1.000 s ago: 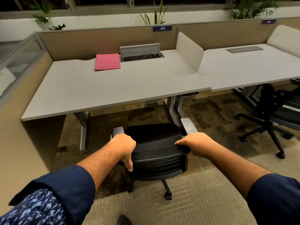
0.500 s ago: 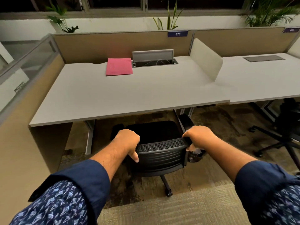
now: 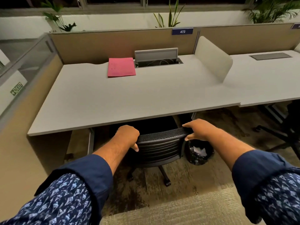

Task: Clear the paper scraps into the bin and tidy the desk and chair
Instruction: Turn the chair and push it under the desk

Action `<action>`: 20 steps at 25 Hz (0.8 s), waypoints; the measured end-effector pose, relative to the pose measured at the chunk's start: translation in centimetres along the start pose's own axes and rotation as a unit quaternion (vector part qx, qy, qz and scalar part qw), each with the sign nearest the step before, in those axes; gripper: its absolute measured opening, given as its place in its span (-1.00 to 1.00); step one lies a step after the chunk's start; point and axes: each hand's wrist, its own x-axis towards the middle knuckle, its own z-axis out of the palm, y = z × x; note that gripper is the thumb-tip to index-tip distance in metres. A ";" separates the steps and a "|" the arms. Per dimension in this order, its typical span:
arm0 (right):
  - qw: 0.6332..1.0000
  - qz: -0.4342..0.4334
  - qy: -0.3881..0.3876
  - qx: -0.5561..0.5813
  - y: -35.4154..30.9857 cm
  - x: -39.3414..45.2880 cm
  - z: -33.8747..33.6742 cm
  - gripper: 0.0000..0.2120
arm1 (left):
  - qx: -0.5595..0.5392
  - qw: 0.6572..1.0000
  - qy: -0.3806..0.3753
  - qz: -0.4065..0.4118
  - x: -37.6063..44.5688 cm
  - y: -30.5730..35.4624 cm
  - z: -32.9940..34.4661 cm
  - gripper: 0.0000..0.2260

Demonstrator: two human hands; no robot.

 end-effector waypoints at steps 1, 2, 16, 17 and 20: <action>1.000 -0.001 -0.004 0.010 0.1 0.8 -0.4 -0.22 | -0.003 1.000 0.008 0.000 0.3 -0.5 -0.2 -0.32; 1.000 -0.005 -0.007 0.014 0.2 1.5 -0.7 -0.23 | -0.009 1.000 0.013 0.000 0.5 -0.9 -0.4 -0.32; 0.997 -0.069 -0.005 -0.032 2.8 10.9 -2.5 -0.28 | -0.111 0.992 0.030 -0.057 5.9 -2.5 -2.4 -0.22; 0.997 -0.074 -0.001 -0.035 2.9 11.4 -2.6 -0.32 | -0.123 0.990 0.040 -0.062 6.5 -2.6 -2.1 -0.23; 0.994 -0.094 0.001 -0.054 2.8 12.8 -3.0 -0.45 | -0.173 0.978 0.081 -0.082 8.1 -3.3 -0.7 -0.30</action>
